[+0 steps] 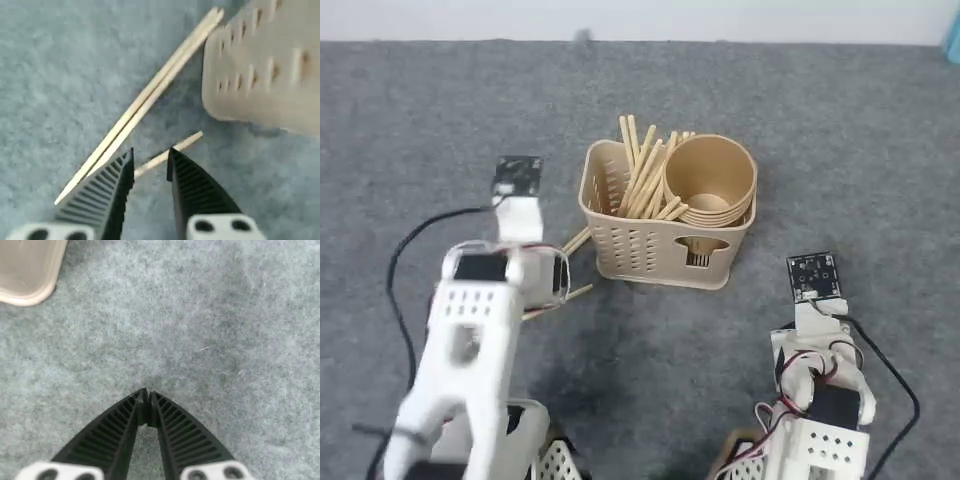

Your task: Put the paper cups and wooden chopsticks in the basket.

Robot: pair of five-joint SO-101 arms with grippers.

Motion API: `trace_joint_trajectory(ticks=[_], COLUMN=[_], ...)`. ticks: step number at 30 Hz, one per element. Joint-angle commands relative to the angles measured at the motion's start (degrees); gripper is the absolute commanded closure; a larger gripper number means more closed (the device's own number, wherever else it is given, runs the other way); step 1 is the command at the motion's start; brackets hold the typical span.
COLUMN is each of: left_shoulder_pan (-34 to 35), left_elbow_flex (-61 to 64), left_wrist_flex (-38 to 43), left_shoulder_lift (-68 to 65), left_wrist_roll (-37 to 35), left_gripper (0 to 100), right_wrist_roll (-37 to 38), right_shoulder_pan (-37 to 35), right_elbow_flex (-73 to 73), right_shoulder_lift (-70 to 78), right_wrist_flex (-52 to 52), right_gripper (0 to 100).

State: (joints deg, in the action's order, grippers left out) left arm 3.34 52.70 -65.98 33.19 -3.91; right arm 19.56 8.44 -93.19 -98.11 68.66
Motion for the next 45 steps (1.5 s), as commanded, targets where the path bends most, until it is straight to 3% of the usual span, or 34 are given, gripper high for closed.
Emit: trace_joint_trajectory(ticks=[1, 4, 18, 34, 45], left_shoulder_pan=[-0.18, -0.09, -1.14, -2.20, 7.91], left_elbow_flex=[-7.69, -11.12, -12.70, -15.16, -14.99], left_wrist_flex=[1.32, 3.08, 25.32, 26.11, 25.85], left_shoulder_lift=[-10.46, -15.65, -33.93, -36.92, -37.01], left_wrist_roll=[5.71, 7.47, 7.30, 7.30, 7.82], left_gripper=[90, 90, 90, 90, 97], right_wrist_roll=[0.79, 0.79, 0.79, 0.79, 0.79], right_shoulder_pan=[-0.04, -0.04, -0.04, -0.04, -0.04], right_elbow_flex=[0.79, 0.79, 0.79, 0.79, 0.79], right_shoulder_lift=[-0.57, -0.57, -0.57, -0.57, -0.57], right_wrist_flex=[0.75, 0.75, 0.75, 0.75, 0.75], right_gripper=[99.2, 99.2, 99.2, 99.2, 99.2])
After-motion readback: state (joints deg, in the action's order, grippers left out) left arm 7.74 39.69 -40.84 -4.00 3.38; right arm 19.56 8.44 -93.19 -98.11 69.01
